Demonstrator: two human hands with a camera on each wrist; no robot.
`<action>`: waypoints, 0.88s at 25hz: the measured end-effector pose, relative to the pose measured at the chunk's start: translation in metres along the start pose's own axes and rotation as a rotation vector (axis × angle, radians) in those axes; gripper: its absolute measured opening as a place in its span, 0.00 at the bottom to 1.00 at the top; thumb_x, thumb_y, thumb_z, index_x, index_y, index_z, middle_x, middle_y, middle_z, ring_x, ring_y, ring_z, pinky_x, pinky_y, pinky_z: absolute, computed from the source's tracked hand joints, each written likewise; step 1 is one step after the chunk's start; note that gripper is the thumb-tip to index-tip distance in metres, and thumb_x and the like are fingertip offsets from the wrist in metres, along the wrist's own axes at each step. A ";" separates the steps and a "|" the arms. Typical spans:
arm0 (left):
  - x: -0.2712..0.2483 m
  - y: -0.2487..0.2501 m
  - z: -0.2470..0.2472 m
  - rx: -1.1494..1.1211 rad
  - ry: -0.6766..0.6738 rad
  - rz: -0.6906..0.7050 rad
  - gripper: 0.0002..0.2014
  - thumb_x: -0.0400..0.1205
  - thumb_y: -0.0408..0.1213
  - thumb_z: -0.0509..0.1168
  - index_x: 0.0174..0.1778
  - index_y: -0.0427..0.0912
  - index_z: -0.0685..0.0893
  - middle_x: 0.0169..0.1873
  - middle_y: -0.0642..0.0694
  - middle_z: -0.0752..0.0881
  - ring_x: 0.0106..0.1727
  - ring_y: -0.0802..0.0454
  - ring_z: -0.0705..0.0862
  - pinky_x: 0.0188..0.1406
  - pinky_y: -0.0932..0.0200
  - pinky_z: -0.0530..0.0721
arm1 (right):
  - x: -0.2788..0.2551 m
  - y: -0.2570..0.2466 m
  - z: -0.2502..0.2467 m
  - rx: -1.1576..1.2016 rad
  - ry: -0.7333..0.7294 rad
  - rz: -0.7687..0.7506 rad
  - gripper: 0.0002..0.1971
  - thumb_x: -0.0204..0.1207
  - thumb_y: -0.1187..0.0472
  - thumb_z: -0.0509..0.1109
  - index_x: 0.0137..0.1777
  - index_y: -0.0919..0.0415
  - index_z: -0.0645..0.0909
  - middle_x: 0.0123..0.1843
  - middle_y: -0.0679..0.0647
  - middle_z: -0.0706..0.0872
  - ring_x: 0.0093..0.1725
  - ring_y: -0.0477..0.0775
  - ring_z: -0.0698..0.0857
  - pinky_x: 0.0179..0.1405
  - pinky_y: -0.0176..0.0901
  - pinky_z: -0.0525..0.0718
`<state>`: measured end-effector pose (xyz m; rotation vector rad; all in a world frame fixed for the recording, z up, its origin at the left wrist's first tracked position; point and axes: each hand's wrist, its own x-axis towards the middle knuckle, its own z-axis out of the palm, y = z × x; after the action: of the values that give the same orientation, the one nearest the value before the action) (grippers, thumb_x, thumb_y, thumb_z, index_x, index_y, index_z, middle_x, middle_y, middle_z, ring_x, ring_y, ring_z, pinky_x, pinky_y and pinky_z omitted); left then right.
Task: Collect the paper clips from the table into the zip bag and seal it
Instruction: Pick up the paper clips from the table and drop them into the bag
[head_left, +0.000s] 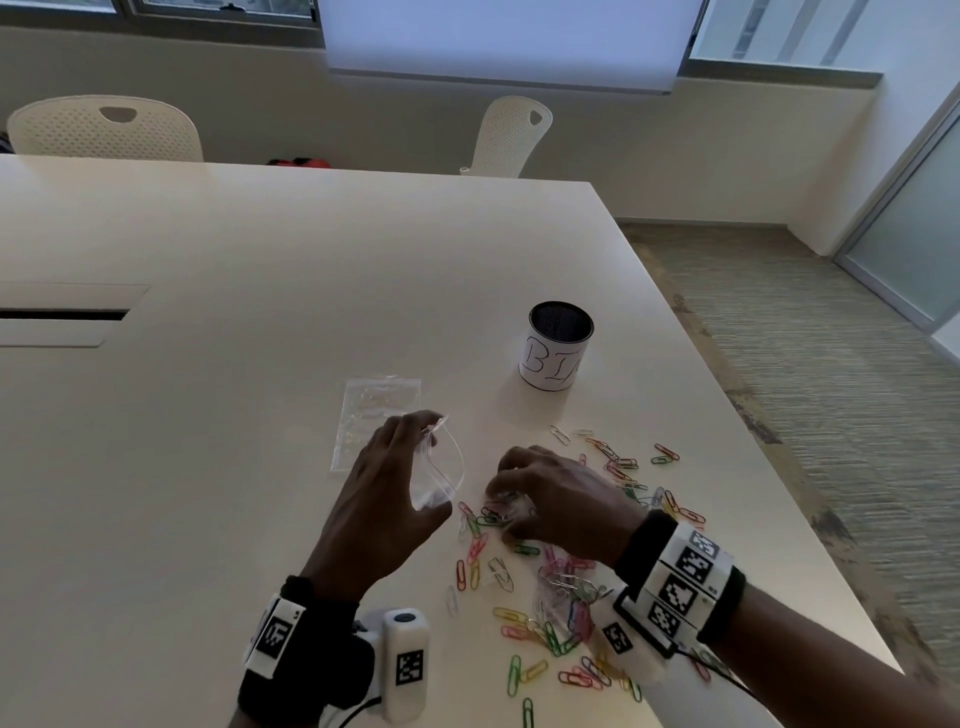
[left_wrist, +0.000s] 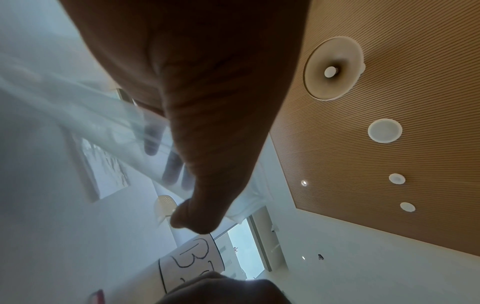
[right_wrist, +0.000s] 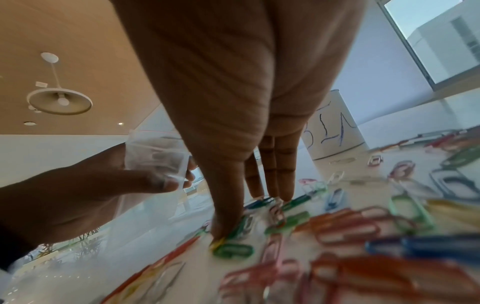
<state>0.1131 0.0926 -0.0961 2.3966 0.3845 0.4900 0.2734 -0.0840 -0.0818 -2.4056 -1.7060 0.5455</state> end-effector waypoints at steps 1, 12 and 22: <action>-0.001 0.001 0.001 -0.001 -0.001 0.001 0.40 0.72 0.39 0.81 0.78 0.53 0.70 0.64 0.58 0.77 0.65 0.60 0.76 0.64 0.63 0.74 | -0.001 -0.002 0.004 0.022 0.031 -0.004 0.20 0.81 0.50 0.75 0.72 0.49 0.83 0.73 0.48 0.80 0.68 0.46 0.79 0.69 0.43 0.82; -0.002 -0.002 0.007 -0.066 0.017 0.013 0.40 0.73 0.43 0.82 0.79 0.52 0.69 0.63 0.57 0.77 0.64 0.59 0.77 0.64 0.64 0.77 | -0.004 -0.012 0.010 0.059 0.155 0.024 0.09 0.88 0.64 0.66 0.58 0.61 0.88 0.55 0.55 0.90 0.49 0.50 0.91 0.52 0.42 0.92; -0.002 -0.003 0.012 -0.090 0.018 0.021 0.41 0.72 0.45 0.82 0.79 0.54 0.68 0.65 0.59 0.76 0.65 0.63 0.76 0.63 0.68 0.74 | -0.017 -0.011 -0.036 0.694 0.348 0.257 0.05 0.74 0.66 0.83 0.48 0.59 0.93 0.41 0.55 0.96 0.42 0.53 0.95 0.52 0.49 0.95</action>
<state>0.1161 0.0878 -0.1067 2.3130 0.3377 0.5275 0.2722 -0.0923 -0.0415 -2.0450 -0.8754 0.5836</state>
